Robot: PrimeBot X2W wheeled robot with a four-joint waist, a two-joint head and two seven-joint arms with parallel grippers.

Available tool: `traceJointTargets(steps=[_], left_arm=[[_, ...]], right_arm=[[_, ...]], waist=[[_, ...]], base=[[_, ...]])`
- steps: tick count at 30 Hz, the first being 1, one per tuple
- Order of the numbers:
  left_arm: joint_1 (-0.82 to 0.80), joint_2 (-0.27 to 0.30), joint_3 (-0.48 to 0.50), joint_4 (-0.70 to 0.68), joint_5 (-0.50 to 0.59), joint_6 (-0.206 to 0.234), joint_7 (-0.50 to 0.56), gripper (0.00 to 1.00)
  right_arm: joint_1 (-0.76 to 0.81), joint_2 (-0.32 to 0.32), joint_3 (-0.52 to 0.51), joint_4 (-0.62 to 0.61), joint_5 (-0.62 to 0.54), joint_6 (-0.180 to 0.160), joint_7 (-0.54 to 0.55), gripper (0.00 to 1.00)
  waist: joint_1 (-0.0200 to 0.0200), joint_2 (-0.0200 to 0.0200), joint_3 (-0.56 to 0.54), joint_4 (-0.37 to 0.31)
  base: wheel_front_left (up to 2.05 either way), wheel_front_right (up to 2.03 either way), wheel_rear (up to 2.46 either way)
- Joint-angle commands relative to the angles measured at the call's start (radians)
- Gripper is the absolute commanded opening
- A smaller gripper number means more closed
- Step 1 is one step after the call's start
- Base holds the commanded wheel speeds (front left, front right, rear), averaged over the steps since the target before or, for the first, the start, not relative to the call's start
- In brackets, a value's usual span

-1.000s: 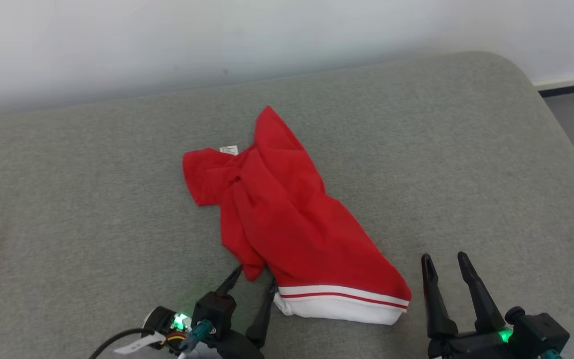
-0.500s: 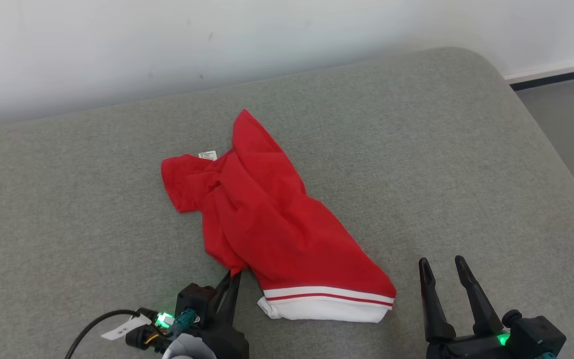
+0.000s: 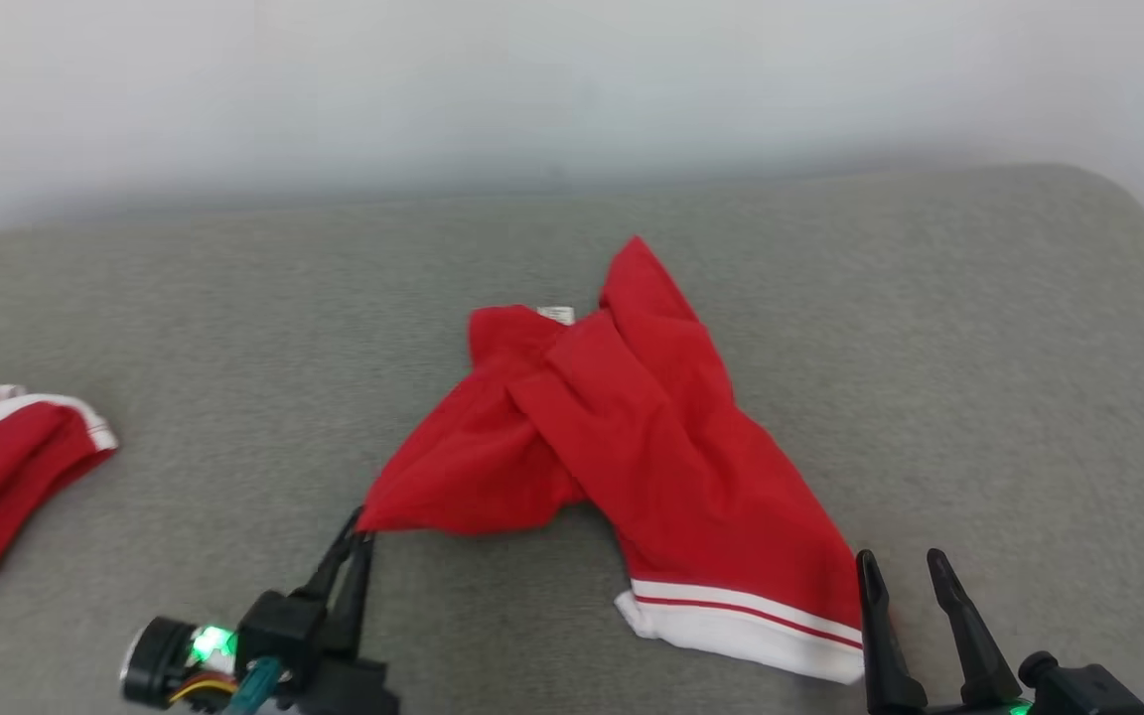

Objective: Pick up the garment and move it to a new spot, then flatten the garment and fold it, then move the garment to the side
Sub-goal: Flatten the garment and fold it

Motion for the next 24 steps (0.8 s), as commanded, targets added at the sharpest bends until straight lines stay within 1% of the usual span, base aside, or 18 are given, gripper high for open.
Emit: traceJointTargets(steps=[1,3,6,7,10,12,16,19,20,21,24], left_arm=[[0.030,0.016,0.009,-0.018,0.005,0.003,-0.002,0.00],[0.058,0.037,0.021,-0.039,0.012,0.006,-0.002,0.00],[0.096,0.051,0.031,-0.057,0.015,0.012,-0.002,0.00],[0.106,0.054,0.038,-0.060,0.016,0.019,-0.002,0.00],[0.144,0.061,0.073,-0.071,0.018,0.062,-0.002,0.00],[0.154,0.066,0.096,-0.064,0.008,0.071,-0.002,0.00],[0.171,0.061,0.116,-0.026,-0.005,0.076,-0.002,0.00],[0.172,0.049,0.118,0.005,-0.015,0.063,-0.002,0.00],[0.171,0.046,0.122,0.011,-0.015,0.062,-0.002,0.51],[0.173,0.039,0.127,0.020,-0.021,0.060,-0.002,1.00],[0.177,0.027,0.141,0.020,-0.022,0.056,-0.002,1.00]], right_arm=[[0.012,0.000,-0.001,-0.001,0.002,-0.002,-0.002,1.00],[0.014,0.000,-0.004,0.001,-0.001,-0.002,-0.002,1.00],[0.013,0.000,-0.012,0.002,-0.003,-0.002,-0.002,1.00],[0.011,0.000,-0.010,0.001,-0.004,-0.002,-0.002,1.00],[0.008,0.000,-0.012,0.003,-0.008,-0.002,-0.002,1.00],[0.012,0.000,-0.014,0.006,-0.008,-0.002,-0.002,1.00],[0.019,0.000,-0.013,0.012,-0.009,-0.002,-0.002,1.00],[0.017,0.000,-0.016,0.016,-0.009,-0.002,-0.002,1.00],[0.014,0.000,-0.018,0.016,-0.009,-0.002,-0.002,1.00],[0.012,0.000,-0.019,0.016,-0.008,-0.002,-0.002,1.00],[0.011,0.000,-0.028,0.012,-0.004,-0.002,-0.002,1.00]], waist=[[0.0001,0.0000,-0.046,0.099],[0.0001,0.0000,-0.053,0.124],[0.0001,0.0000,-0.051,0.145],[0.0001,0.0000,-0.050,0.147],[0.0001,0.0000,-0.044,0.148],[0.0001,0.0000,-0.041,0.146],[0.0001,0.0000,-0.041,0.139],[0.0001,0.0000,-0.043,0.135],[0.0001,0.0000,-0.043,0.135],[0.0001,0.0000,-0.045,0.134],[0.0001,0.0000,-0.048,0.140]], base=[[0.00,0.00,0.00],[0.00,0.00,0.00],[0.00,0.00,0.00],[0.00,0.00,0.00],[0.00,0.00,0.00],[0.00,0.00,0.00],[0.00,0.00,0.00],[0.00,0.00,0.00],[0.00,0.00,0.00],[0.00,0.00,0.00],[0.00,0.00,0.00]])
